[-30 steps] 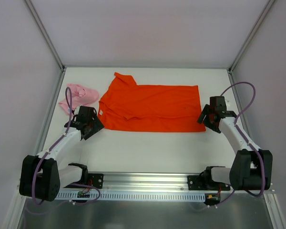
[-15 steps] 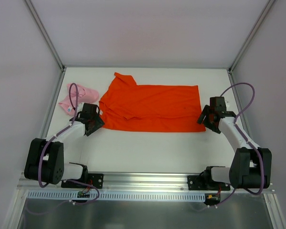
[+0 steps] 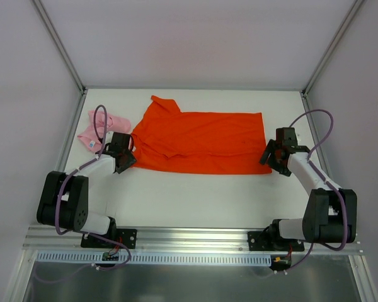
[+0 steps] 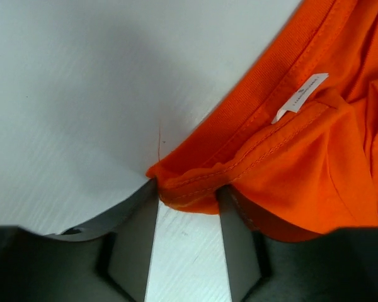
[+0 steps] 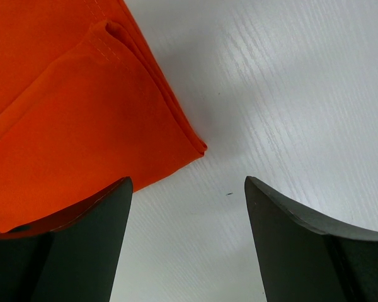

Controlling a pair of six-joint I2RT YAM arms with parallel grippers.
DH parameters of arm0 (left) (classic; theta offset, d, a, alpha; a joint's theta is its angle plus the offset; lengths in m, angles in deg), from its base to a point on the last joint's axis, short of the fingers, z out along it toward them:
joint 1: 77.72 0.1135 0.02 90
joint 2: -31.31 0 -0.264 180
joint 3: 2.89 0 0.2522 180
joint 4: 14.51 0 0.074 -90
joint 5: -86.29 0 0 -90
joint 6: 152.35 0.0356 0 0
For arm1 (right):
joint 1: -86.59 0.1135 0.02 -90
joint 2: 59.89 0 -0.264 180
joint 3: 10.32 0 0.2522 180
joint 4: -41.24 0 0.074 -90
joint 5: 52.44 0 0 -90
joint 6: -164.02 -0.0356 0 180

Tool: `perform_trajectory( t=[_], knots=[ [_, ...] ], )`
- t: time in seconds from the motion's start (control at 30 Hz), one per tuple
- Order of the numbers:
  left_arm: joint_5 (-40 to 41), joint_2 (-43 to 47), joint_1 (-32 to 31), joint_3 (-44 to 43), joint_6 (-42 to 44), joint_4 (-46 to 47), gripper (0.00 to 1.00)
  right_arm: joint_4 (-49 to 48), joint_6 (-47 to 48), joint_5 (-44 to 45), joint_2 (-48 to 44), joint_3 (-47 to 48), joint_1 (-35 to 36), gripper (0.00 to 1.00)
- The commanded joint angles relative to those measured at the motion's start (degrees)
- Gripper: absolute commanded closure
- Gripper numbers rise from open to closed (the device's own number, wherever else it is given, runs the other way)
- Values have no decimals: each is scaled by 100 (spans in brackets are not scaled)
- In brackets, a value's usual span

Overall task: Fold and stack the t-shirts
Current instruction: Fold the flattened tshirt in 1/3 of the way

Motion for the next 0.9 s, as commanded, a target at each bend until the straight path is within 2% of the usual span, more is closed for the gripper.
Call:
perform_trajectory(
  t=[0.0, 0.03, 0.13, 0.5, 0.87],
  knots=[
    [214, -201, 60, -249, 84, 187, 65, -82, 16, 0, 24, 105, -55, 24],
    [214, -228, 60, -259, 67, 187, 82, -90, 15, 0, 24, 105, -55, 24],
    [214, -255, 60, -285, 40, 170, 100, -81, 7, -8, 59, 87, -55, 24],
    [267, -44, 60, -127, 111, -68, 100, -29, -222, 18, 384, 104, -64, 27],
    [188, 193, 60, 119, 84, -138, 100, -11, -362, -52, 1061, 237, -55, 45]
  ],
)
